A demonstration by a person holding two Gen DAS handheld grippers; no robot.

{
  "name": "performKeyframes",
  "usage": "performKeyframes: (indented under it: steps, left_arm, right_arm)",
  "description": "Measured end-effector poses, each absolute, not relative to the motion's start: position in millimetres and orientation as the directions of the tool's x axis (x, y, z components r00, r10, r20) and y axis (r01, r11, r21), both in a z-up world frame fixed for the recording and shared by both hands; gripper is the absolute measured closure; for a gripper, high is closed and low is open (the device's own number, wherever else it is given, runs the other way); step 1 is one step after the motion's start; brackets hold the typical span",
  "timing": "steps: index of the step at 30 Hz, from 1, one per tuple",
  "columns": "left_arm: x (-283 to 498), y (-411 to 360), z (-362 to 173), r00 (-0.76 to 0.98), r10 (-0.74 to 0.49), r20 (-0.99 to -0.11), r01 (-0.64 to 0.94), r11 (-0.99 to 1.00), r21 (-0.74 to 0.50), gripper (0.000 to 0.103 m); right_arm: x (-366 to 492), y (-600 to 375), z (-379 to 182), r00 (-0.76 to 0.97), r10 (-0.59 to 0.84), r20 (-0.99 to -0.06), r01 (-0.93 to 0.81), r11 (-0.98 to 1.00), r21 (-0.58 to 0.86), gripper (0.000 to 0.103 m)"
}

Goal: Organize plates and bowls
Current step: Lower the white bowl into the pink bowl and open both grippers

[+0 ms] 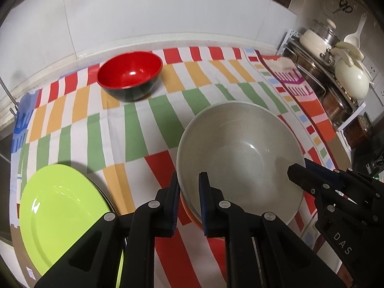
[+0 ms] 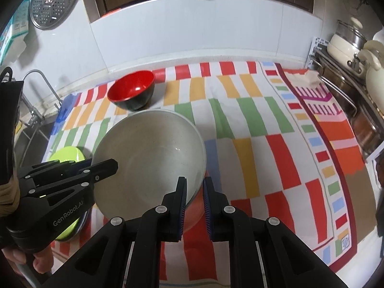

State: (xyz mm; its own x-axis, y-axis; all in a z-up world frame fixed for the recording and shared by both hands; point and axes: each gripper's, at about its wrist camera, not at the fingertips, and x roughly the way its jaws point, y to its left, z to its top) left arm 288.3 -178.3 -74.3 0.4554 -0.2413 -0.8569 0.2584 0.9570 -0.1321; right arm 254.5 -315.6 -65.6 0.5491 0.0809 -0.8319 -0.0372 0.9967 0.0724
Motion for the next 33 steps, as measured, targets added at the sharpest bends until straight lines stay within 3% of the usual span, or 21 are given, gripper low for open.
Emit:
performKeyframes:
  steps: [18, 22, 24, 25, 26, 28, 33]
  left_arm:
    - [283.9, -180.7, -90.9, 0.411, -0.239, -0.88, 0.274, 0.953, -0.131, 0.082]
    - [284.5, -180.4, -92.2, 0.408, -0.242, -0.88, 0.278, 0.951, -0.132, 0.076]
    - [284.6, -181.6, -93.0, 0.414, -0.237, -0.879, 0.285, 0.951, -0.122, 0.07]
    - [284.5, -181.9, -92.5, 0.419, -0.234, -0.877, 0.288, 0.951, -0.116, 0.062]
    - [284.1, -182.4, -91.7, 0.427, -0.231, -0.874, 0.29, 0.951, -0.11, 0.055]
    - [283.7, -182.4, -89.0, 0.446, -0.225, -0.867, 0.291, 0.952, -0.097, 0.05]
    - [282.8, -179.9, -80.3, 0.486, -0.206, -0.849, 0.287, 0.956, -0.068, 0.047]
  right_arm:
    - [251.0, -318.3, -89.6, 0.477, 0.099, -0.873, -0.03, 0.995, 0.097, 0.087]
    - [251.3, -318.1, -92.8, 0.464, 0.112, -0.879, -0.034, 0.993, 0.109, 0.087]
    - [251.2, -318.2, -93.2, 0.463, 0.113, -0.879, -0.035, 0.993, 0.109, 0.087]
    - [251.3, -318.1, -93.8, 0.46, 0.116, -0.88, -0.038, 0.993, 0.111, 0.086]
    - [251.5, -318.3, -94.2, 0.457, 0.123, -0.881, -0.04, 0.992, 0.118, 0.083]
    - [250.9, -319.2, -93.7, 0.459, 0.128, -0.879, -0.039, 0.992, 0.123, 0.071]
    - [248.7, -319.8, -86.6, 0.492, 0.106, -0.864, -0.035, 0.994, 0.103, 0.069]
